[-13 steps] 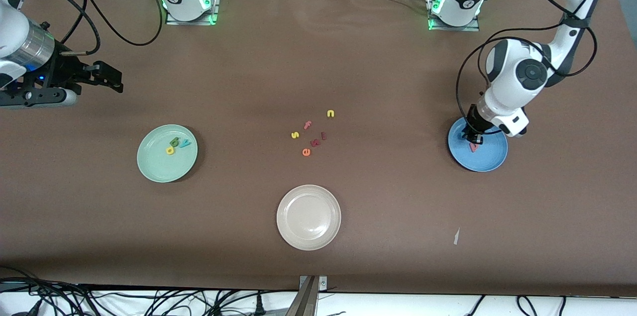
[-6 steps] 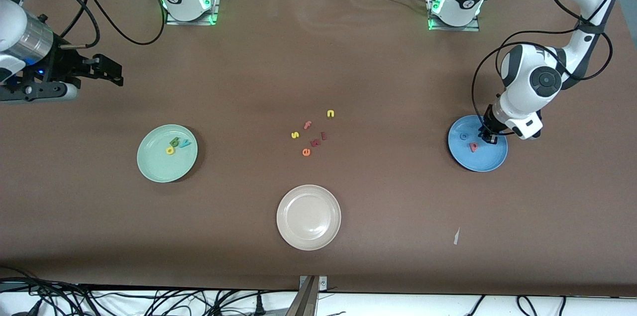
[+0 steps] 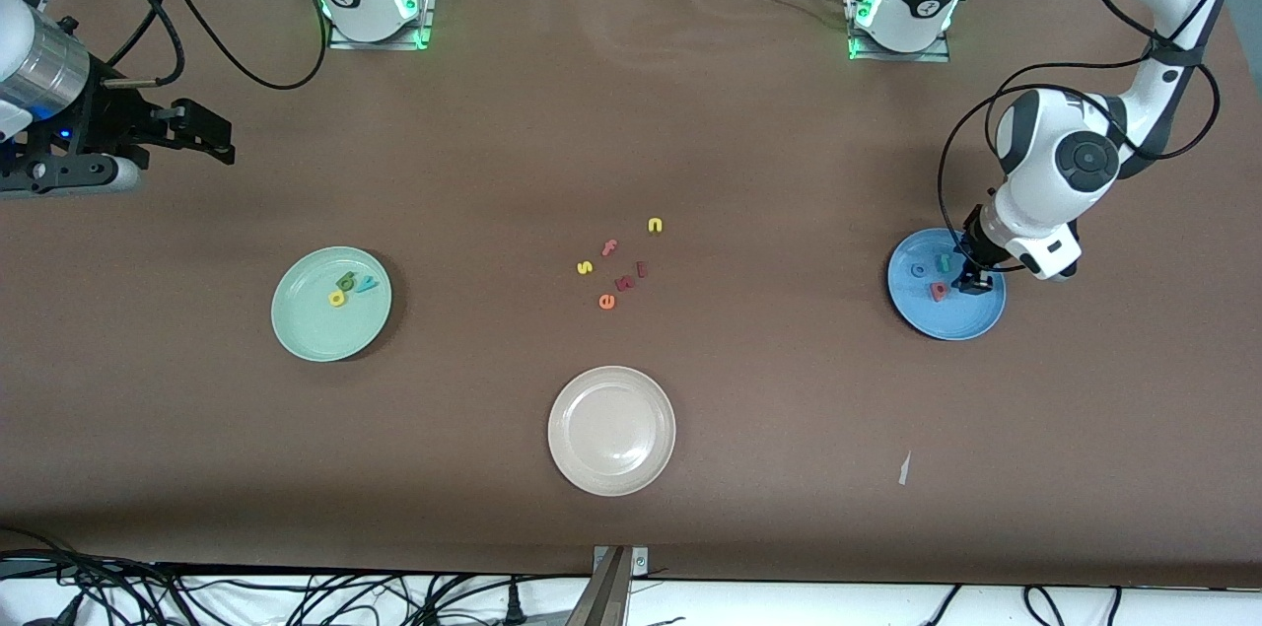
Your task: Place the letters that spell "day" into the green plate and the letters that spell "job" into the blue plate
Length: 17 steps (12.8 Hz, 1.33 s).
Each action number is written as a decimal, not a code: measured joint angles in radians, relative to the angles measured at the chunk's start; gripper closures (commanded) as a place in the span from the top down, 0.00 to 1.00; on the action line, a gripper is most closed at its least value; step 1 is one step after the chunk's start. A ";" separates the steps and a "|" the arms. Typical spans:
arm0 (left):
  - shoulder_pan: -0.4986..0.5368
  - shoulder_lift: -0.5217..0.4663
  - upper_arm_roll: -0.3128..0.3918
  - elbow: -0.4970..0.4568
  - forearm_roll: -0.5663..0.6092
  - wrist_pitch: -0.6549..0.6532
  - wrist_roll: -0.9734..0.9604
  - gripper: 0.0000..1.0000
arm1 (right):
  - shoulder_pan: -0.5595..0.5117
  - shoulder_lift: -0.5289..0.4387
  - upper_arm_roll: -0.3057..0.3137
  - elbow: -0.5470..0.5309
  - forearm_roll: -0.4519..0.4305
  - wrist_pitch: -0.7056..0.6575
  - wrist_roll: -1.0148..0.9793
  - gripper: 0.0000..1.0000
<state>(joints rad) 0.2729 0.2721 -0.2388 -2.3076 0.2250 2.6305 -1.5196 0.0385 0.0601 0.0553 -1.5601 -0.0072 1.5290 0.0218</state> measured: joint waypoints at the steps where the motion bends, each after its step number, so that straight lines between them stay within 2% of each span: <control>1: -0.006 -0.030 -0.001 0.008 0.000 0.000 0.004 1.00 | -0.002 0.000 0.000 0.000 -0.001 0.000 0.000 1.00; 3: -0.037 -0.093 0.001 0.021 0.000 -0.010 0.011 1.00 | -0.004 0.000 -0.001 0.000 -0.001 0.000 0.000 1.00; 5: -0.097 -0.125 0.006 0.070 0.002 -0.126 0.043 1.00 | -0.004 0.000 0.000 0.001 -0.012 0.000 0.000 1.00; 8: -0.167 -0.137 0.024 0.216 -0.010 -0.391 0.279 1.00 | -0.004 0.000 0.000 0.001 -0.026 0.000 0.000 1.00; 12: -0.168 -0.148 0.045 0.359 -0.044 -0.528 0.584 1.00 | -0.004 0.000 0.001 0.003 -0.029 -0.001 -0.002 1.00; 15: -0.168 -0.154 0.057 0.454 -0.116 -0.658 0.814 1.00 | -0.004 0.000 0.001 0.004 -0.029 -0.001 -0.002 1.00; 17: -0.168 -0.170 0.059 0.521 -0.125 -0.764 0.946 1.00 | -0.004 0.000 0.001 0.004 -0.029 -0.001 -0.002 1.00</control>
<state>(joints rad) 0.1048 0.1017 -0.1793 -1.7870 0.0999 1.8660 -0.5734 0.0341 0.0601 0.0563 -1.5564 -0.0363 1.5282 0.0201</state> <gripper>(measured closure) 0.000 0.000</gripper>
